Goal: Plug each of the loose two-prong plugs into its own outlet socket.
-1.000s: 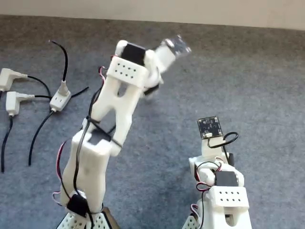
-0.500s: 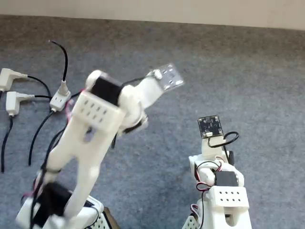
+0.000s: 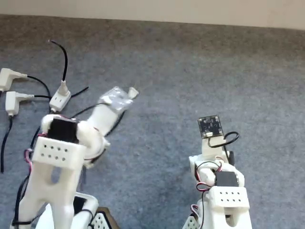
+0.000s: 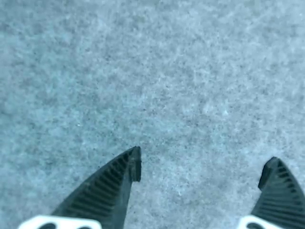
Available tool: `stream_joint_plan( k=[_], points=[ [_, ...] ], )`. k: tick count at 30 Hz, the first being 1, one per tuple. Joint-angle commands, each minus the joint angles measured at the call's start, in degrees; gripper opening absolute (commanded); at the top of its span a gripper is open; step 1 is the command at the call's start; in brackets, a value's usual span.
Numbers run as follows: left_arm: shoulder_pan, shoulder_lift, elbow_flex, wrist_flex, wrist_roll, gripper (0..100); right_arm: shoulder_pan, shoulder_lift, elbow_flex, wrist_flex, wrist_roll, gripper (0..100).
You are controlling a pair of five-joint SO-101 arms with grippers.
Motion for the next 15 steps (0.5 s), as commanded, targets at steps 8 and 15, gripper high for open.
stream_joint_plan(
  k=[8, 15],
  points=[
    [-24.4, 7.7, -2.5, -10.1, -17.0, 28, -0.4, -0.6, -0.1, -1.0, 0.1, 37.5],
    [-26.4, 8.0, -3.6, -12.6, -17.3, 23, -0.4, -0.6, -0.1, -1.0, 0.1, 37.5]
  ],
)
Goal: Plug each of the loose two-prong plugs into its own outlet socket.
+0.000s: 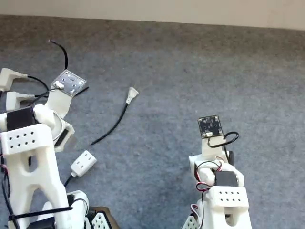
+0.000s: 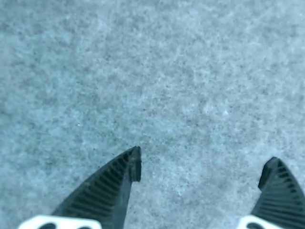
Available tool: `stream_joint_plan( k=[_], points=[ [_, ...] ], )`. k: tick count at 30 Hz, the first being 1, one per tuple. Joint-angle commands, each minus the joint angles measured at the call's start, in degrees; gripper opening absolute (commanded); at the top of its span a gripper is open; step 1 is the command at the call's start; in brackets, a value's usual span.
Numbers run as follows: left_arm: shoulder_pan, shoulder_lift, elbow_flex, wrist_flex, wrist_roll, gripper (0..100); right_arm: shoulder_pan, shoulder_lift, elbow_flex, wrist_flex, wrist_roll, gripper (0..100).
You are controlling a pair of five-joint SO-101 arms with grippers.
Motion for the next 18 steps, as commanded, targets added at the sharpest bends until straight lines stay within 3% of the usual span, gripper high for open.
stream_joint_plan(
  k=[1, 4, 10, 18],
  points=[
    [0.0, 0.1, 1.5, -1.8, -0.4, 23, -0.4, -0.6, -0.1, -1.0, 0.1, 37.5],
    [1.5, 0.1, 7.4, -5.8, -1.0, 25, -0.4, -0.6, -0.1, -0.9, 0.1, 37.5],
    [7.6, 0.1, 21.3, -14.2, -11.6, 29, -0.4, -0.6, -0.1, -0.8, 0.1, 37.5],
    [8.0, 0.1, 29.3, -24.1, -17.4, 29, -0.4, -0.6, -0.1, -0.8, 0.1, 37.5]
  ],
)
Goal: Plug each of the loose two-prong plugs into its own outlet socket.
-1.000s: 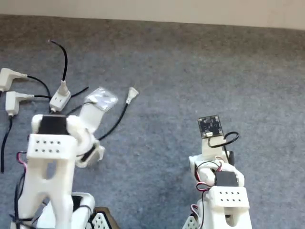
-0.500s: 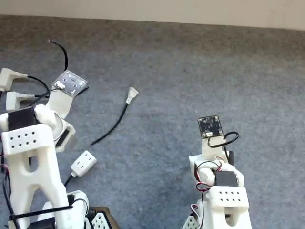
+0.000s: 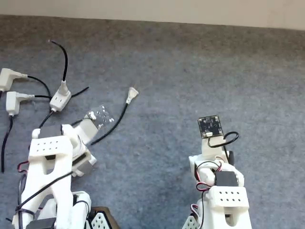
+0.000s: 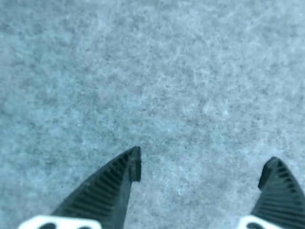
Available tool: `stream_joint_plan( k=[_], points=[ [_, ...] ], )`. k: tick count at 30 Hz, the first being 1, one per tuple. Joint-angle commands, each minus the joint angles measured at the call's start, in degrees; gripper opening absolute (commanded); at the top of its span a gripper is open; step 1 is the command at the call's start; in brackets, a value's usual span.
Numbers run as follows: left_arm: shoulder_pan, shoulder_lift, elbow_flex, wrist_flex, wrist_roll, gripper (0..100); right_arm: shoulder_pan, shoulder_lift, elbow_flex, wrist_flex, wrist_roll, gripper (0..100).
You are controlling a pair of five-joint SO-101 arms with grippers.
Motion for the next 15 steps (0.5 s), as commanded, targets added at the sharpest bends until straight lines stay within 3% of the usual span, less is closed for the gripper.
stream_joint_plan(
  k=[1, 10, 15],
  points=[
    [0.7, 0.1, 2.9, -5.1, -1.1, 29, -0.4, -0.6, -0.2, -0.8, 0.1, 37.5],
    [0.7, 0.1, 13.6, -17.1, -1.2, 27, -0.4, -0.6, -0.2, -0.7, 0.1, 37.5],
    [0.8, 0.0, 13.8, -18.5, -4.9, 8, -0.4, -0.6, -0.2, -0.7, 0.1, 37.5]
  ],
)
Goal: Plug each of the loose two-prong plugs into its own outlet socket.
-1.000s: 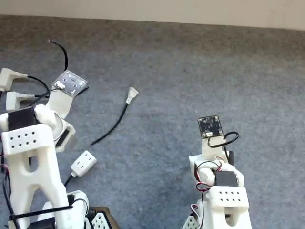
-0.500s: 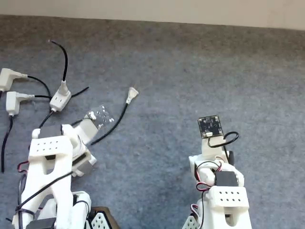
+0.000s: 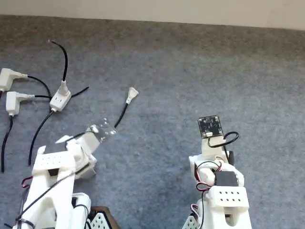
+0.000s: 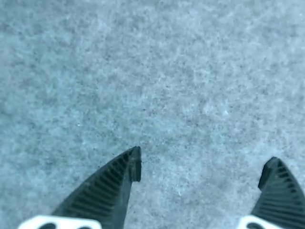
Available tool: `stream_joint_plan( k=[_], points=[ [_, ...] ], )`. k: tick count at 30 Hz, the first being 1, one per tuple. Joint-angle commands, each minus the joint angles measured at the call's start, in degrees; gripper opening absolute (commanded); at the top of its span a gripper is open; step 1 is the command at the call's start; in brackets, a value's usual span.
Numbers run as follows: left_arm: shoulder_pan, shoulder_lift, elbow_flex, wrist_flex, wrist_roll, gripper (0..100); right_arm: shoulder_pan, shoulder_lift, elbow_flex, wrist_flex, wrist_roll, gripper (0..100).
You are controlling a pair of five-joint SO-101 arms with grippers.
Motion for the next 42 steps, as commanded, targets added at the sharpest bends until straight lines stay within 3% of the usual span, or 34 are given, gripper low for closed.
stream_joint_plan(
  k=[1, 12, 16, 21, 26, 34, 42],
  points=[
    [0.8, 0.1, -0.5, -1.0, -4.6, 4, -0.4, -0.6, -0.2, -0.7, 0.1, 37.5],
    [1.5, 0.1, -17.5, 21.7, -5.1, 1, -0.4, -0.6, -0.2, -0.7, 0.1, 37.5],
    [6.9, 0.2, -26.8, 29.6, -3.4, 1, -0.5, -0.6, -0.2, -0.7, 0.1, 37.5],
    [16.0, 9.4, -37.7, 32.3, 4.5, 1, -0.5, -0.6, -0.2, -0.7, 0.1, 37.5],
    [25.4, 24.4, -44.7, 32.8, 6.9, 1, -0.5, -0.6, -0.2, -0.7, 0.1, 37.5],
    [44.3, 30.7, -45.3, 25.7, 6.3, 1, -0.5, -0.6, -0.2, -0.7, 0.1, 37.5],
    [47.1, 37.9, -45.5, 17.3, 8.7, 2, -0.5, -0.6, -0.2, -0.7, 0.1, 37.5]
  ],
)
